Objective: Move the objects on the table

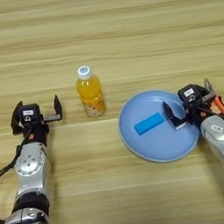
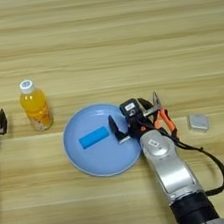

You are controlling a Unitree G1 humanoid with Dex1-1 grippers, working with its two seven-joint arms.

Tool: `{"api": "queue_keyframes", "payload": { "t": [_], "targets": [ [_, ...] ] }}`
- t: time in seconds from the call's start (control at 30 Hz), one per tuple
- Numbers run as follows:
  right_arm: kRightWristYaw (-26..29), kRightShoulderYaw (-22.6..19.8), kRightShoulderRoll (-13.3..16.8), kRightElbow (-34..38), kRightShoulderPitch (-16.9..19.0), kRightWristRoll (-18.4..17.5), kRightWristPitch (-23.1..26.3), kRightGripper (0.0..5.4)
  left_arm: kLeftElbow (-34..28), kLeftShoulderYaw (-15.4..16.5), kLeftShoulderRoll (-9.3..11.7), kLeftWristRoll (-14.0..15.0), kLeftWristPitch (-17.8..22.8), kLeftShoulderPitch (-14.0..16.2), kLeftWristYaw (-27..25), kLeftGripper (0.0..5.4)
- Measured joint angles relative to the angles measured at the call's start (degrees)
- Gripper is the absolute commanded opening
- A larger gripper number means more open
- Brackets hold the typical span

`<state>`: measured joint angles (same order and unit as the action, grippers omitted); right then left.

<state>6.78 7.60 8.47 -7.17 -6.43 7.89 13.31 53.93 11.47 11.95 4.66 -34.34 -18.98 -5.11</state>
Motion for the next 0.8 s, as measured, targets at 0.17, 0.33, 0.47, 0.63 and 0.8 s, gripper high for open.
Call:
{"api": "queue_keyframes", "payload": {
  "t": [0.17,0.33,0.47,0.63,0.8],
  "targets": [
    [0.0,0.1,-0.1,-0.7,-0.2,0.0,-0.1,5.35,-0.1,0.0,0.0,0.0,0.0,0.1,0.0,5.40],
    [-0.4,-0.2,-0.1,-3.4,-1.7,0.1,-0.7,5.35,-0.2,-0.3,0.0,0.0,0.0,0.2,0.1,5.40],
    [-1.4,-0.5,-0.1,-6.6,-3.8,0.4,-1.8,5.35,-0.2,-0.4,0.0,0.0,-0.1,0.2,0.1,5.40],
    [-1.2,-0.2,-0.1,-11.3,-7.1,0.9,-5.2,5.35,-0.2,-0.5,0.0,0.0,-0.2,0.2,0.1,5.40],
    [-1.0,0.6,-0.5,-15.9,-10.3,1.1,-8.4,5.35,-0.2,-0.5,-0.1,0.0,-0.3,0.2,0.5,5.40]
  ]
}}
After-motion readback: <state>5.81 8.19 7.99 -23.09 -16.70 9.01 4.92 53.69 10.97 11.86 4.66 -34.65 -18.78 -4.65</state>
